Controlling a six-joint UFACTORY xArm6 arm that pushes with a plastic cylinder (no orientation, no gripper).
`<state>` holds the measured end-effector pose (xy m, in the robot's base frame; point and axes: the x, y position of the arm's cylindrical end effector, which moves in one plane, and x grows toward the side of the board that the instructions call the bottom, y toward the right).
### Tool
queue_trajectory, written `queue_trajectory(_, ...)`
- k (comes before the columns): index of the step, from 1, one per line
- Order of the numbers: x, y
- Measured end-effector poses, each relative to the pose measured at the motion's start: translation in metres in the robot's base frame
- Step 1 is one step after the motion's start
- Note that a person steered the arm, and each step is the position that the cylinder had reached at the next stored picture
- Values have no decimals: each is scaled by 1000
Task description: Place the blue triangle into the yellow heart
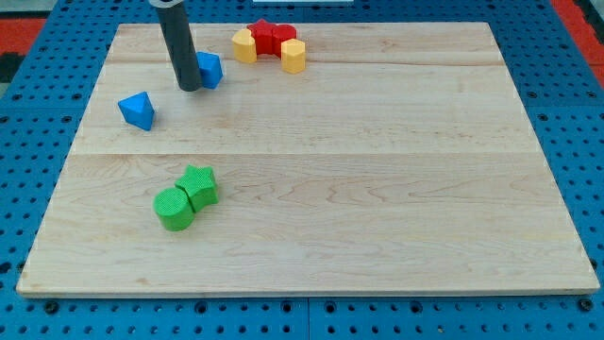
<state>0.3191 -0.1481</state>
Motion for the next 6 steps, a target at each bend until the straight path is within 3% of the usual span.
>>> queue_trajectory(2, -17, 30)
queue_trajectory(4, 82, 5)
queue_trajectory(6, 80, -113)
